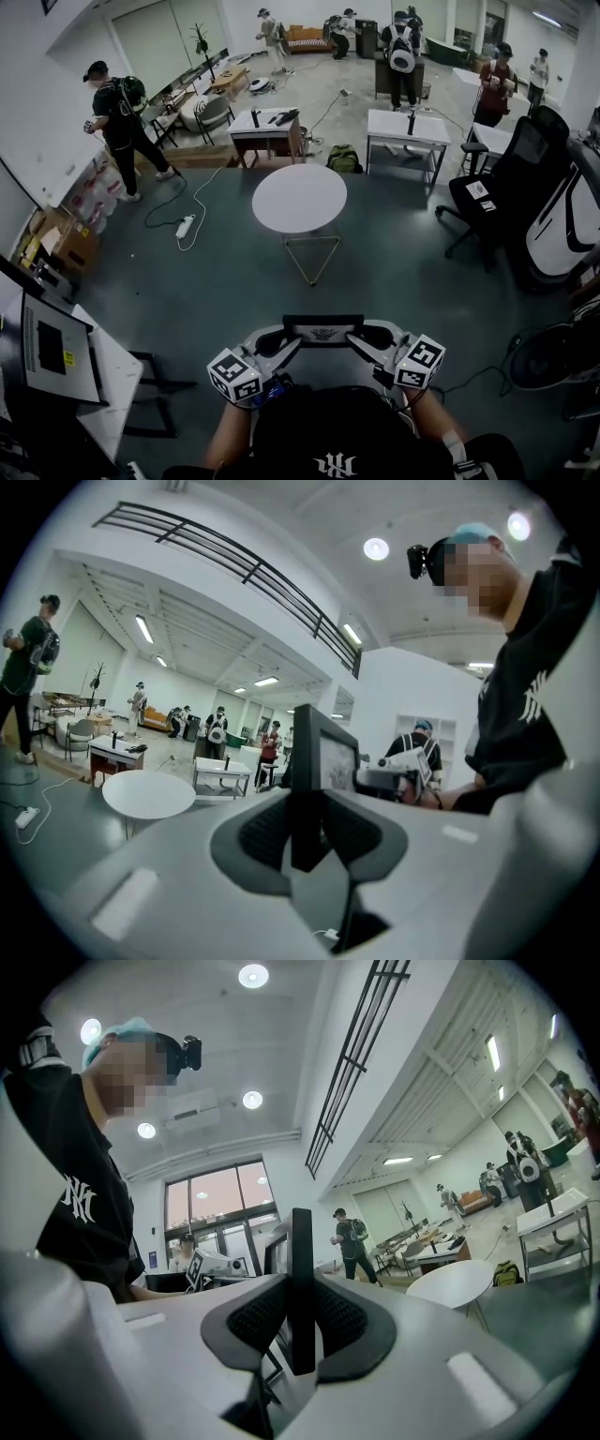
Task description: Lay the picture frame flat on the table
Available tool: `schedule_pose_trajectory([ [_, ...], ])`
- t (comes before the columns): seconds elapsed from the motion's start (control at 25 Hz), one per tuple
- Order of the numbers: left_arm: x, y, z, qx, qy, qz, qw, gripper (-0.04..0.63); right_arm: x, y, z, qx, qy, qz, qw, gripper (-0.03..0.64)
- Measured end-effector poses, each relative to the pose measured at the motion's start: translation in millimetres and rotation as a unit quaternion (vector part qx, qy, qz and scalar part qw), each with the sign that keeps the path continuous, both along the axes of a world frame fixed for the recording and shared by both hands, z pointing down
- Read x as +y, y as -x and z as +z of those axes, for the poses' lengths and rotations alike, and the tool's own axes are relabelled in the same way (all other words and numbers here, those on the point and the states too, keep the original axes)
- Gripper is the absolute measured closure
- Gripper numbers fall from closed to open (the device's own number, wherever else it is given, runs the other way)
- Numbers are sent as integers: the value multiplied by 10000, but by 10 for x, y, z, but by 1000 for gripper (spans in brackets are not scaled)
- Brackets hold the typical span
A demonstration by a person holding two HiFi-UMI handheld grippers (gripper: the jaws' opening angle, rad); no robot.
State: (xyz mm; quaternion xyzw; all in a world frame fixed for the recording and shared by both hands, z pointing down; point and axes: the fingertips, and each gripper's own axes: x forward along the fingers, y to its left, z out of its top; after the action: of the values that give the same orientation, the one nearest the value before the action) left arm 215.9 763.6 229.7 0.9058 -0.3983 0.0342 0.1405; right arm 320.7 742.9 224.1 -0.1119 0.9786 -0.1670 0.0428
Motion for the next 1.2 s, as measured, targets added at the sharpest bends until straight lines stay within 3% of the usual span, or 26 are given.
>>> schedule_pose_trajectory([
  [0.48, 20, -140, 128, -105, 187, 73, 9997, 502, 24, -146, 180, -132, 280, 82, 9995, 535],
  [0.72, -128, -115, 231, 41, 268, 150, 9995, 502, -97, -122, 257, -37, 320, 166, 9993, 535],
  [1.04, -700, -212, 273, 231, 277, 421, 9985, 502, -624, -222, 260, 183, 433, 508, 9976, 534],
  [1.2, -1104, -69, 258, 357, 284, 396, 9982, 502, -1044, -68, 222, 287, 392, 490, 9976, 532],
])
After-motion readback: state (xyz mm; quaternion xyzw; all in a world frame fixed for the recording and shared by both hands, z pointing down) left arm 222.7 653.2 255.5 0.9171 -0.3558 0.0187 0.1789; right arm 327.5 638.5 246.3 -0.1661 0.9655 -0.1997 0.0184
